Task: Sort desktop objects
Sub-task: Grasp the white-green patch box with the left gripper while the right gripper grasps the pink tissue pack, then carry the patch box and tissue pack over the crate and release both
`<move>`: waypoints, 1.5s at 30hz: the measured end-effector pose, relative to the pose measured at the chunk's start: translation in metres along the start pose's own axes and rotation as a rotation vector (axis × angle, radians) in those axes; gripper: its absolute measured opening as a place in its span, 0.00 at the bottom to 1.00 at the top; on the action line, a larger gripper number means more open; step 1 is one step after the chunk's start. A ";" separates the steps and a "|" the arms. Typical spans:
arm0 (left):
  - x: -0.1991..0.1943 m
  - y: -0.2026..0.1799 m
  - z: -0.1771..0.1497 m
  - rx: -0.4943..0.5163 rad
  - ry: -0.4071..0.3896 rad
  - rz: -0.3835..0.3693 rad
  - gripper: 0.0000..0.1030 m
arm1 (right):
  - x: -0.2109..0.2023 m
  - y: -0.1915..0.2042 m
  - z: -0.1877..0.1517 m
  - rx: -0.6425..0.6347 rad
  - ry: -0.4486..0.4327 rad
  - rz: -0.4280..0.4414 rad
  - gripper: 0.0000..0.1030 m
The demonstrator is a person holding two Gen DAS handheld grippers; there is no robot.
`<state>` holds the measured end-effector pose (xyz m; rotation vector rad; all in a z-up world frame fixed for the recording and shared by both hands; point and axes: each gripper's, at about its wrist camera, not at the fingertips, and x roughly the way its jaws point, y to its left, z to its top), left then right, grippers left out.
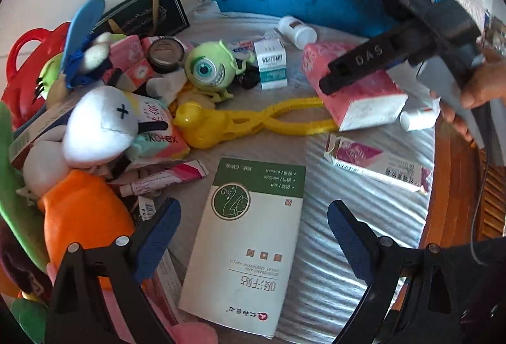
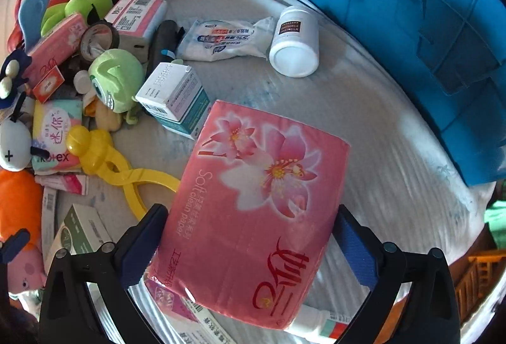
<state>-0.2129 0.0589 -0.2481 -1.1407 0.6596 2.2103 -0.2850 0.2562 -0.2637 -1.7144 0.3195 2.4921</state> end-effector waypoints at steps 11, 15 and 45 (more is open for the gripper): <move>0.030 0.001 -0.018 -0.087 0.108 0.001 0.82 | 0.018 0.013 0.007 -0.057 0.040 -0.076 1.00; 0.024 -0.003 -0.020 -0.148 0.067 -0.051 0.79 | 0.020 0.019 0.004 -0.103 0.027 -0.103 0.99; -0.163 0.017 0.119 -0.268 -0.510 0.184 0.77 | -0.243 0.034 0.038 -0.277 -0.648 0.042 0.90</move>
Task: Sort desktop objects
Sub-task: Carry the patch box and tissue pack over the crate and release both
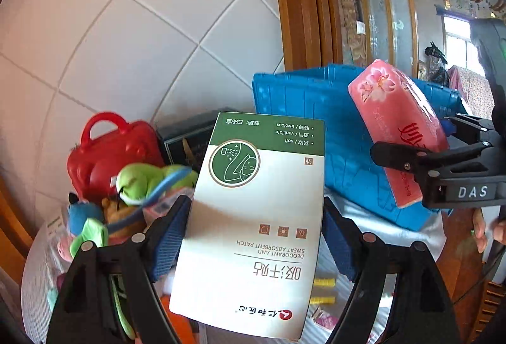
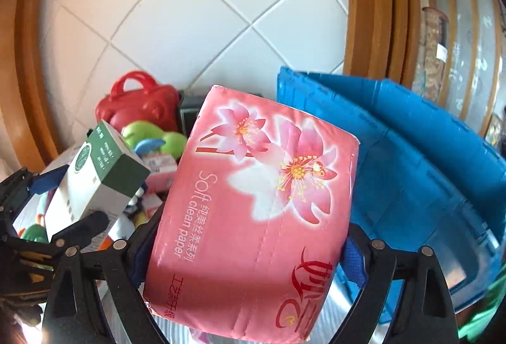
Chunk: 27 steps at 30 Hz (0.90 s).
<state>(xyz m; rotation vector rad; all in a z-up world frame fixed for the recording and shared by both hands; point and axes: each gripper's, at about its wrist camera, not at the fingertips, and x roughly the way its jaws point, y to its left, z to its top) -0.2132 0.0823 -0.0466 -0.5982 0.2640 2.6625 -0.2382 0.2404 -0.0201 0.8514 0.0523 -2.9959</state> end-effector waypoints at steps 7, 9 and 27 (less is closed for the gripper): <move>-0.004 -0.051 0.070 0.030 -0.131 0.001 0.77 | -0.058 -0.048 0.036 0.039 -0.155 -0.065 0.90; 0.002 -0.070 0.091 0.054 -0.160 -0.012 0.77 | -0.069 -0.064 0.044 0.057 -0.190 -0.086 0.90; 0.130 -0.227 0.247 0.207 -0.148 -0.067 0.86 | -0.065 -0.252 0.091 0.221 -0.234 -0.333 1.00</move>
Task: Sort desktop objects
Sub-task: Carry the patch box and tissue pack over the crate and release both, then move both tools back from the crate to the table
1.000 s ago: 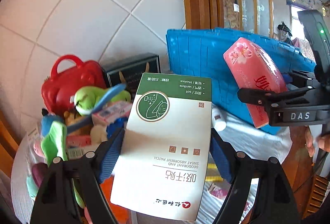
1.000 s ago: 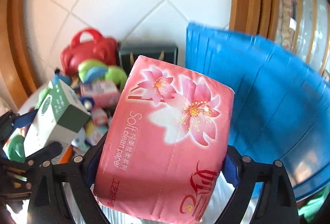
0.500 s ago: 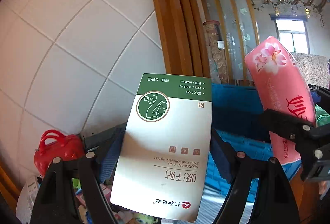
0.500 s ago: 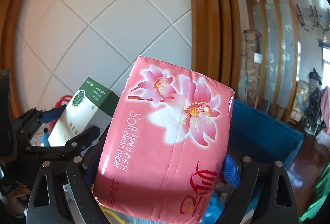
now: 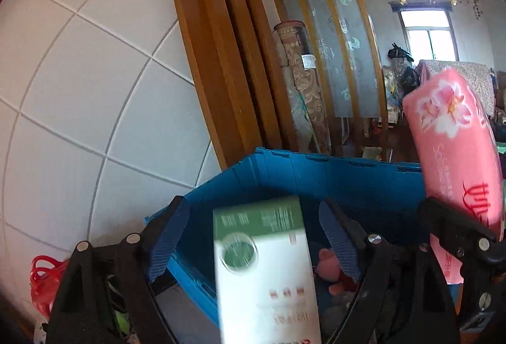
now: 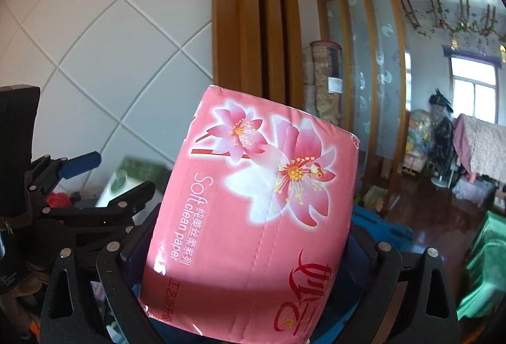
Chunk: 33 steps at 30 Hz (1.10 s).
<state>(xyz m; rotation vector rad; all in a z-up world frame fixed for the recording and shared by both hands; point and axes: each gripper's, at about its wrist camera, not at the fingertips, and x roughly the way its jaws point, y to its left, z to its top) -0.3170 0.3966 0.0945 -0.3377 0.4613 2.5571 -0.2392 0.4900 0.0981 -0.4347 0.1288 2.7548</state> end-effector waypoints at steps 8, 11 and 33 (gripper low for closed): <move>0.011 -0.009 0.010 -0.022 -0.007 0.082 0.89 | 0.007 -0.032 0.002 0.050 -0.016 -0.016 1.00; 0.009 -0.004 0.003 -0.059 0.007 0.085 0.89 | 0.003 -0.035 -0.002 0.053 -0.019 0.007 1.00; -0.072 0.064 -0.056 -0.164 0.003 0.201 0.90 | -0.047 0.024 -0.027 -0.017 -0.020 0.143 1.00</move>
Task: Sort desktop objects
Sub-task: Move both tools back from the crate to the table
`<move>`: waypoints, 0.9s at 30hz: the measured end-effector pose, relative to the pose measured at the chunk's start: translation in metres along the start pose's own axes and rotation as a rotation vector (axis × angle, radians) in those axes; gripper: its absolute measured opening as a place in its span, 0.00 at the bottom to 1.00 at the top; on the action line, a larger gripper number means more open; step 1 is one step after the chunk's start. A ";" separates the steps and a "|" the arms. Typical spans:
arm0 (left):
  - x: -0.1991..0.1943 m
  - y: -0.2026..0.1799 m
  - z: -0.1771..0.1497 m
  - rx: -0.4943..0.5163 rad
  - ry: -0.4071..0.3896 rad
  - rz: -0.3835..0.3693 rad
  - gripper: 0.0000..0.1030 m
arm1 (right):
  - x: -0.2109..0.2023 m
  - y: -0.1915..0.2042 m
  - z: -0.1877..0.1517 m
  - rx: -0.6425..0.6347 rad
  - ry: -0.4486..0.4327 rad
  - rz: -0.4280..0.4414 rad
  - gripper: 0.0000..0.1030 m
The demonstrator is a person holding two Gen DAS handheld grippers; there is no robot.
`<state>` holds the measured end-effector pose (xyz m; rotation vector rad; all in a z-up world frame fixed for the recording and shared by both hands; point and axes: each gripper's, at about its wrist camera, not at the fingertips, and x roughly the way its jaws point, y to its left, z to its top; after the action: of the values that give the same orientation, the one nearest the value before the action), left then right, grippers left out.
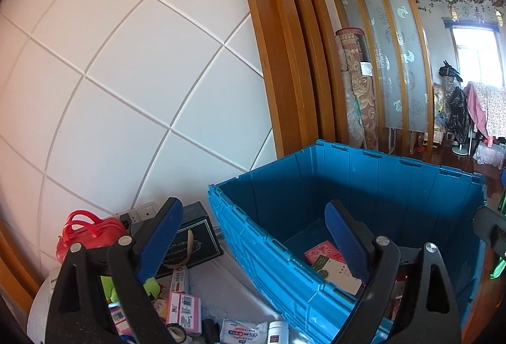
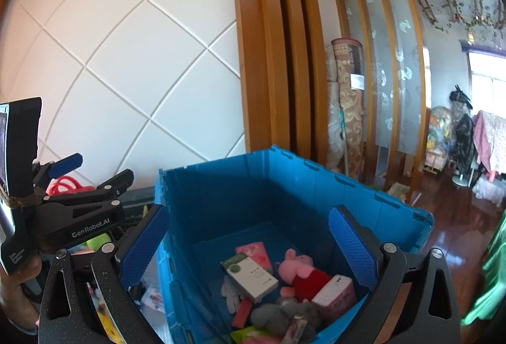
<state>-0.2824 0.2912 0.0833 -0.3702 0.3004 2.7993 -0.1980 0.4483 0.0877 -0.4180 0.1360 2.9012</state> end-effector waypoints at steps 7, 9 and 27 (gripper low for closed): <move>-0.045 0.066 -0.029 0.000 -0.014 0.072 0.90 | -0.028 0.049 -0.007 -0.031 -0.030 0.079 1.00; -0.055 0.088 -0.040 0.003 -0.008 0.108 0.90 | -0.031 0.065 -0.013 -0.042 -0.031 0.110 1.00; -0.110 0.175 -0.170 -0.042 0.177 0.216 0.90 | -0.016 0.174 -0.119 -0.175 0.201 0.308 1.00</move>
<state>-0.1998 0.0578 -0.0177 -0.6328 0.3390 2.9921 -0.1882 0.2615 -0.0102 -0.7838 -0.0267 3.1780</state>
